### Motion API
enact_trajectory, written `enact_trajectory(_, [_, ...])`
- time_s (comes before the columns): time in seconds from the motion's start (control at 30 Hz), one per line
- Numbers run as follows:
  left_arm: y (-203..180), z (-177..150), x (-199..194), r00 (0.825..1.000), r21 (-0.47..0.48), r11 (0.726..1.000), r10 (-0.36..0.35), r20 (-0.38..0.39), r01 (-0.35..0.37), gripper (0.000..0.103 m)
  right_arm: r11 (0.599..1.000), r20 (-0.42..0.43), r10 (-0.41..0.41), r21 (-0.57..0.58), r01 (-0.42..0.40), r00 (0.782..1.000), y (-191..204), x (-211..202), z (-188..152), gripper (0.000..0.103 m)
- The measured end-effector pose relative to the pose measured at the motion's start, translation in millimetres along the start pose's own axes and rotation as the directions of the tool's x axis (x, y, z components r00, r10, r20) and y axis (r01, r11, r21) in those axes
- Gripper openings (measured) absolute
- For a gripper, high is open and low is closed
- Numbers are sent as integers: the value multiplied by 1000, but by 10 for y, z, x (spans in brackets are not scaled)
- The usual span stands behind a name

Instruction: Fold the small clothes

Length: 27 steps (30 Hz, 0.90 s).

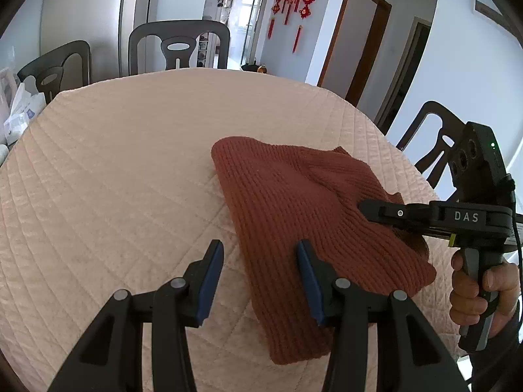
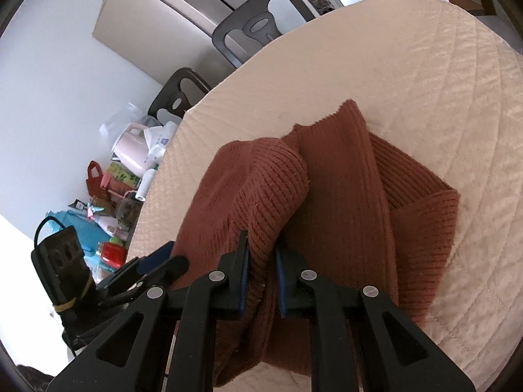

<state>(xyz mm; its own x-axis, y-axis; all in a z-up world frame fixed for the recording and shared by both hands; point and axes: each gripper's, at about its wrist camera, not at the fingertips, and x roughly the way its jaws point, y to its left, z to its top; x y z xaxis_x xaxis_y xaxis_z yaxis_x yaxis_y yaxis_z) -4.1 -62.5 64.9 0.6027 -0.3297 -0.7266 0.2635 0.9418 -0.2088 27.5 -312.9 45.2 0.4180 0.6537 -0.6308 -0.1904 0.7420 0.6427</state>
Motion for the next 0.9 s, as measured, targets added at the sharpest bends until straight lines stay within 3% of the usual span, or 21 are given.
enact_trajectory(0.23, [-87,21,6,1000,14,1000,0,-4,0,49,1000,26,4,-21,-3,1000,4,-90,50,13])
enact_trajectory(0.53, [-186,131,-14,999,20,999,-40,23,40,49,999,105,-48,-7,49,993,-133,-422,144,13])
enact_trajectory(0.73, [-169,94,137,996,-10,996,-89,-17,89,50,993,83,-90,78,84,992,-493,-389,42,13])
enact_trajectory(0.9, [-159,86,153,995,-15,996,-93,-23,93,50,994,80,-86,70,81,993,-510,-393,65,15])
